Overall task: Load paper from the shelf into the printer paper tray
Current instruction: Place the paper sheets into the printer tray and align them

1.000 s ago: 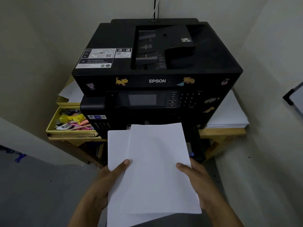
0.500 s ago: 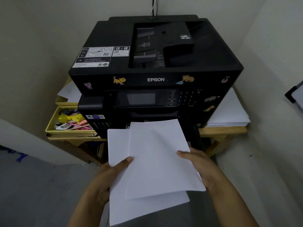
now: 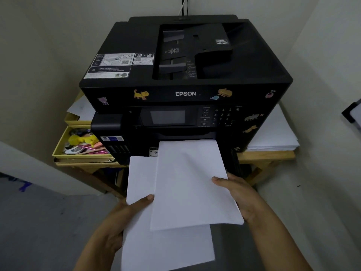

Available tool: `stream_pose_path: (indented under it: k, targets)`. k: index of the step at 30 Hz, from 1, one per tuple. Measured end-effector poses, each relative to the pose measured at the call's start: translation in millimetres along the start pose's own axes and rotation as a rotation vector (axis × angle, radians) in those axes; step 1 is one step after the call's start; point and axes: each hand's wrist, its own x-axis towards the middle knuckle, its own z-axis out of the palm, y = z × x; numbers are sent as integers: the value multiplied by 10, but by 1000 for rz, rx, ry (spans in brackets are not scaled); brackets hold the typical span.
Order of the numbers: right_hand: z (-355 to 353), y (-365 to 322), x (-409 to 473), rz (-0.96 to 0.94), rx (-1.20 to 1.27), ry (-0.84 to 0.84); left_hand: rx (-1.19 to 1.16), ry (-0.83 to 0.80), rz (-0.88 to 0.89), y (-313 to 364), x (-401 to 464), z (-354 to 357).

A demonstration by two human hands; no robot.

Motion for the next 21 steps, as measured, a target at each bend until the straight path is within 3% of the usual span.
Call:
stream_pose_path:
  k: [21]
  targets:
    - [133,-93,12,39,60,-9,68,66,46,124,-75,82]
